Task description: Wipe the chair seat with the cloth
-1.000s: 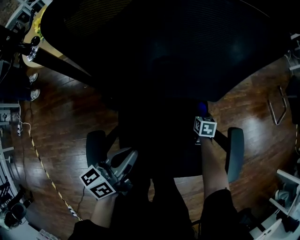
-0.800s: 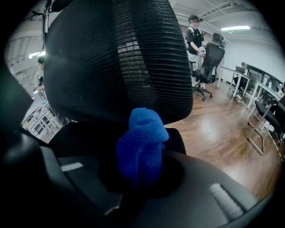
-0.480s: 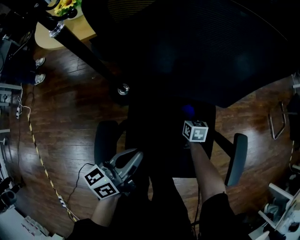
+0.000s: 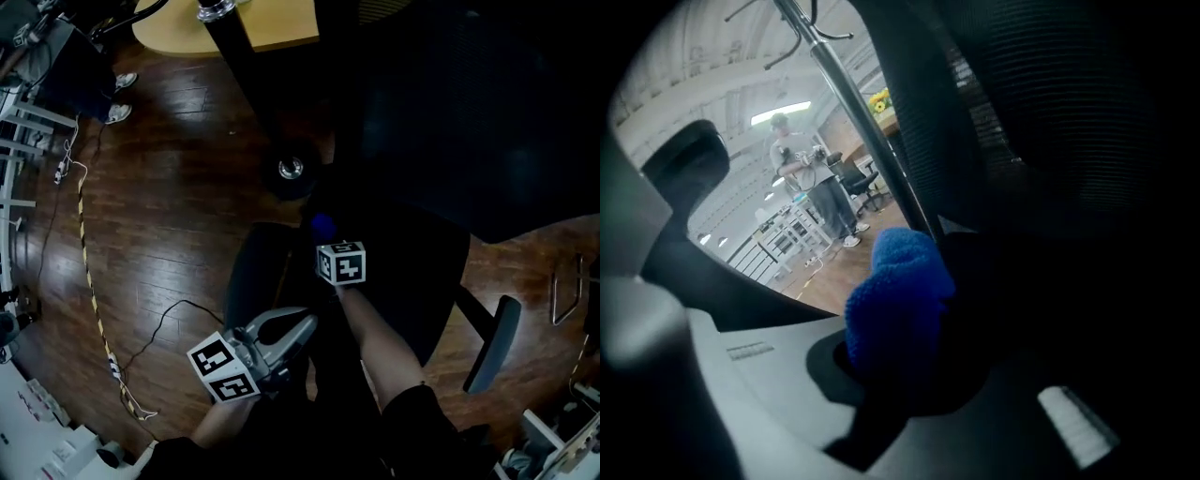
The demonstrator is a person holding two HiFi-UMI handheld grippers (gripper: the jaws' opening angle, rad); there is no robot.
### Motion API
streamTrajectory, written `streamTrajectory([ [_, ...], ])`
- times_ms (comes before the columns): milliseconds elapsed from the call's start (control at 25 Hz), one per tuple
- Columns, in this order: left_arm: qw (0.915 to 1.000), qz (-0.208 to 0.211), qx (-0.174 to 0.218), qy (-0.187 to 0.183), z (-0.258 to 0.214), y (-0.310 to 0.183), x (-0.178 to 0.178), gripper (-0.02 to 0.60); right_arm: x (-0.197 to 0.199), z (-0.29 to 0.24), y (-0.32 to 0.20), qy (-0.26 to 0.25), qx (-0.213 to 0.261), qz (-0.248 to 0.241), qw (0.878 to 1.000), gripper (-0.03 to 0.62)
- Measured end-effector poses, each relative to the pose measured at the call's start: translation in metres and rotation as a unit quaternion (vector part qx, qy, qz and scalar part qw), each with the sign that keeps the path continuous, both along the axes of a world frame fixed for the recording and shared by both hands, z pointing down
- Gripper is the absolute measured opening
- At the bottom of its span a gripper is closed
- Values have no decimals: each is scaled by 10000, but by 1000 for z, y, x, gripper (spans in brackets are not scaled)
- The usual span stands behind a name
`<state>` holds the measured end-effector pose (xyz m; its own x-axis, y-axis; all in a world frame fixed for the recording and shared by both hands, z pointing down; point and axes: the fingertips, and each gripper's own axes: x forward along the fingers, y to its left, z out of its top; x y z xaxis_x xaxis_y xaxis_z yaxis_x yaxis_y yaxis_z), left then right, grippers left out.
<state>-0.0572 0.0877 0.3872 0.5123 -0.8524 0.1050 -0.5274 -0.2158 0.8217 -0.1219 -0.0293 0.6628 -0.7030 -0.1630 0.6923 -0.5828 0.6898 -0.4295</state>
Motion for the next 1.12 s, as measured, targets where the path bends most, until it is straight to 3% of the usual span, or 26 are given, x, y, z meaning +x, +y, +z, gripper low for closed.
streamTrajectory([
  [160, 9999, -102, -36, -48, 4, 12, -7, -9, 8, 6, 3, -29, 159, -58, 9999, 35],
  [280, 9999, -105, -40, -66, 7, 13, -6, -9, 40, 14, -10, 143, 257, 134, 9995, 35],
  [600, 9996, 249, 5, -132, 3, 4, 16, -9, 184, 19, -48, 811, 434, 968, 9910, 35],
  [880, 9977, 643, 10, -213, 4, -16, 50, -9, 336, 14, -79, 1243, 380, 2291, 9647, 35],
  [1000, 9968, 765, 27, -237, 2, -23, 61, -9, 374, 5, -84, 1315, 397, 2579, 9563, 35],
  [1120, 9960, 855, 36, -274, 2, -28, 68, -9, 386, 1, -87, 1293, 550, 2606, 9552, 35],
])
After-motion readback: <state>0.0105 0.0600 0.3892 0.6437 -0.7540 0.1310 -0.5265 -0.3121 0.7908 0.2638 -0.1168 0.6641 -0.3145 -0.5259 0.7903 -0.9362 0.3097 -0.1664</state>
